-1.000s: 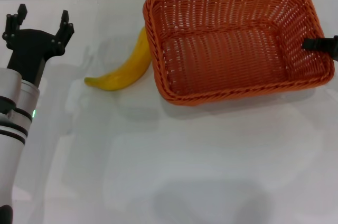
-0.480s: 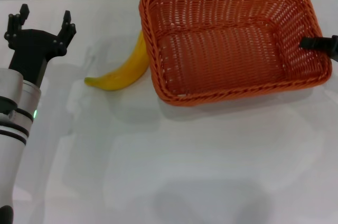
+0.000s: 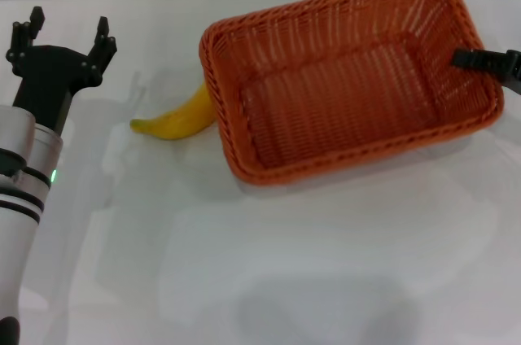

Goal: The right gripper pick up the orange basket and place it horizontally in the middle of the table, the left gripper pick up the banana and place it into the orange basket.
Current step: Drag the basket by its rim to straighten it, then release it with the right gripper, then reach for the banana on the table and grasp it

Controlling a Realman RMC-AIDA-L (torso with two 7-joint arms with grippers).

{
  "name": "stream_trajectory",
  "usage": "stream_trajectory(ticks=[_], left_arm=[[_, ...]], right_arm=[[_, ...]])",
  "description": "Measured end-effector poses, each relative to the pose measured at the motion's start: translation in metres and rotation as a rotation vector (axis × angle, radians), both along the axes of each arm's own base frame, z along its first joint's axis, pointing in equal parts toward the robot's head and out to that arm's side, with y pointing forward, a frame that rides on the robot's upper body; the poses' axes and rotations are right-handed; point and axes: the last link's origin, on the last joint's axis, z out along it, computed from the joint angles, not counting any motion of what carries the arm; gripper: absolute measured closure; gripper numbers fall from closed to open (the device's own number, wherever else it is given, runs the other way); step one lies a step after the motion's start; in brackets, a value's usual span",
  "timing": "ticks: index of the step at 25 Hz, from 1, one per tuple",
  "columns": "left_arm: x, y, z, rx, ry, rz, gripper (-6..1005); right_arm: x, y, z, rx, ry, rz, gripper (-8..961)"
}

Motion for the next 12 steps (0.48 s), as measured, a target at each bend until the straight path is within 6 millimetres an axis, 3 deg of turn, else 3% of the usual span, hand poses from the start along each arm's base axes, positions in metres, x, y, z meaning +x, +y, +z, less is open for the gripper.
stream_trajectory(ticks=[6, 12], left_arm=[[0.0, -0.0001, -0.0001, -0.001, 0.001, 0.0, 145], [-0.0004, -0.0005, -0.0001, 0.0, 0.0, 0.001, 146]], right_arm=[[-0.0002, 0.0, 0.0016, 0.007, 0.004, 0.002, 504], [0.0002, -0.0011, 0.0053, 0.08, -0.008, 0.059, 366]])
